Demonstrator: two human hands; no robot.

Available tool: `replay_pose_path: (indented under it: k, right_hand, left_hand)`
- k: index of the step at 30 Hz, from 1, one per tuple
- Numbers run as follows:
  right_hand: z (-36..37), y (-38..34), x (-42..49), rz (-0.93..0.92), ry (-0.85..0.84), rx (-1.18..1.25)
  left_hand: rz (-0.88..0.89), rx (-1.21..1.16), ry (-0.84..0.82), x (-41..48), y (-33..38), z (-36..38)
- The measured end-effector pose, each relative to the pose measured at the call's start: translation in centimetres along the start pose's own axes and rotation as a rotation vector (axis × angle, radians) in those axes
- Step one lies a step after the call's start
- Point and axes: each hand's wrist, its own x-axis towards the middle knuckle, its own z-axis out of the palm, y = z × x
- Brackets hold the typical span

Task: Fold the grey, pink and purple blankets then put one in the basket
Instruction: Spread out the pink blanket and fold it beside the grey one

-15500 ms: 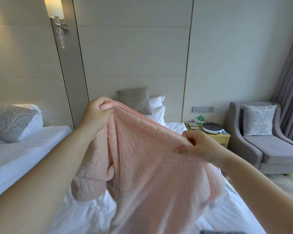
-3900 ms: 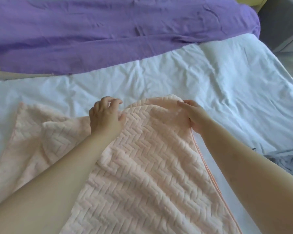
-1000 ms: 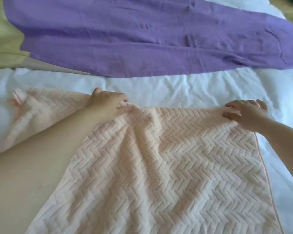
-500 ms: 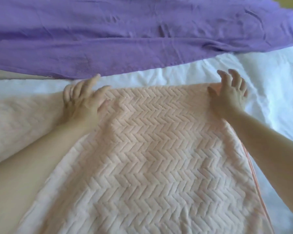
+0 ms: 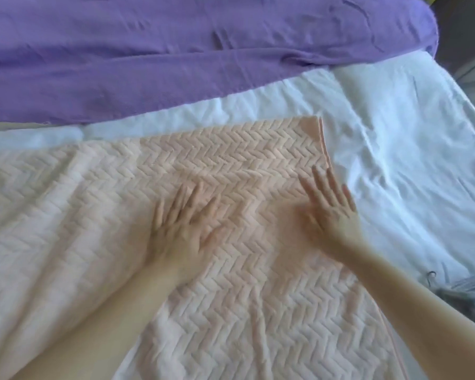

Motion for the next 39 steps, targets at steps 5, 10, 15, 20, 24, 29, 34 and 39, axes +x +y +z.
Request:
replay_pose_path:
  k: [5,10,15,20,24,29,34,39]
  right_hand:
    - [1.6,2.3,-7.9,0.298,-0.126,-0.054]
    - [0.7,0.1,-15.8,0.321,0.005,0.185]
    - [3.0,0.5,-27.9,0.247,-0.239,-0.016]
    - [2.3,1.3,-33.7,0.561,-0.070,0.190]
    - [2.0,0.6,-38.3,0.804,-0.017,0.461]
    - [2.0,1.5,-42.2,0.804,0.089,0.480]
    - [0.1,4.1,-44.9,0.787,0.149,0.442]
    - [-0.2,3.5,-46.0,0.395,0.094,0.243]
  left_hand:
    - [-0.098,0.107,-0.189,-4.8,2.9,1.9]
    - [0.003,-0.063,-0.102,-10.5,8.1,0.5]
    - [0.036,-0.070,-0.203,-18.7,11.6,2.0]
    - [0.067,-0.066,-0.297,-23.8,15.1,2.8]
    - [0.102,-0.041,-0.322,-27.4,17.3,3.2]
    - [0.084,-0.093,-0.293,-31.1,19.1,3.3]
    - [0.251,-0.154,-0.264,-34.9,19.4,2.3]
    - [0.272,-0.141,-0.115,-38.0,18.1,1.8]
